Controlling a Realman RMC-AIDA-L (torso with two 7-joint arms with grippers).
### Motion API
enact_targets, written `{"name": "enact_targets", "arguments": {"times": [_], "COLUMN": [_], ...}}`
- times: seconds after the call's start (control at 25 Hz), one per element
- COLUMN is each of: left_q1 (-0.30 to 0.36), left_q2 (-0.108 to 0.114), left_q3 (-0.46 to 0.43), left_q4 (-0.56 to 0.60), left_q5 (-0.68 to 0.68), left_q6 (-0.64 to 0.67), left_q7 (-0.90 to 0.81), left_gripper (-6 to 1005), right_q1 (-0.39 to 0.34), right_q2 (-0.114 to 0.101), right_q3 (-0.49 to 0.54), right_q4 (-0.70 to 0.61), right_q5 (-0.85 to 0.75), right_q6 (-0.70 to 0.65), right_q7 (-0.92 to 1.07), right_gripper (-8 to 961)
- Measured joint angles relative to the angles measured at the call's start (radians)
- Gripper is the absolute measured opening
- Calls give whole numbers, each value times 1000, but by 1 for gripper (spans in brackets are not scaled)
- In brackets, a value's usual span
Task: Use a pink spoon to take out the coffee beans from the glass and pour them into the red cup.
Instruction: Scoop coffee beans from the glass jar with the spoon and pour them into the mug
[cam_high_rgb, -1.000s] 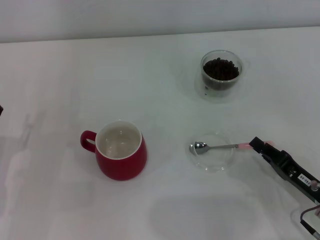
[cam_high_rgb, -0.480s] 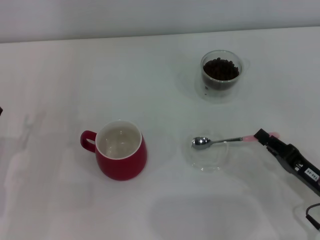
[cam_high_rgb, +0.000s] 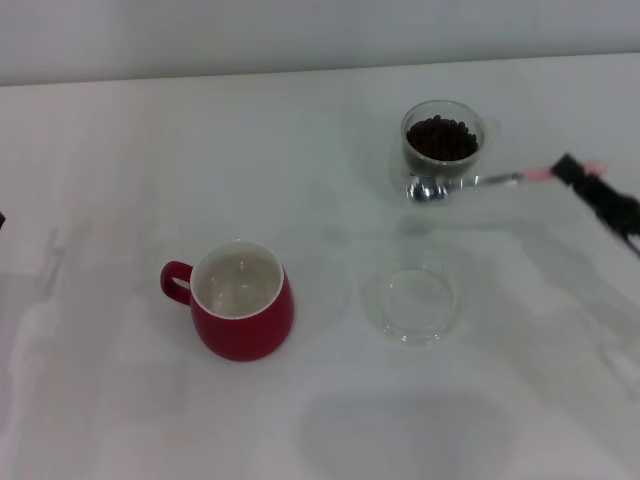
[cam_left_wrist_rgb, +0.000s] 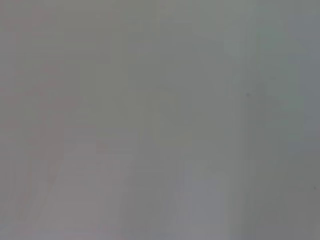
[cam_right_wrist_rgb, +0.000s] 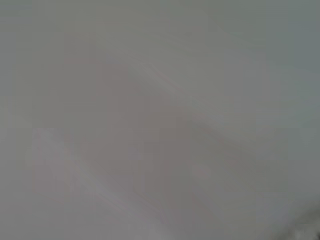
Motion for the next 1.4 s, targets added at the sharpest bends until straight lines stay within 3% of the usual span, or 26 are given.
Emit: {"name": "enact_targets", "arguments": {"times": [0.36,0.88,1.24,1.4], "left_q1": [-2,-1,7,9], "left_q2": [0,0,-2,-1], "left_q3": [0,0,0,0], "left_q4": [5,7,7,2], "left_q5": [0,0,-26,-28], "left_q6": [0,-2,-12,-15], "left_q7": [0,0,-4,-34], "left_gripper": [801,800,801,800], "right_q1": [74,118,116,119], "right_q2": [-22,-50,-55,-46], "right_q3": [-23,-17,-14,-16], "right_q4": [-342,-613,-684,-684], "right_q5": [-108,-294,-422,-452], "right_q6": [197,425,508,543], "right_q7": [-4,51,66,64], "right_gripper": [144,143,143,143]}}
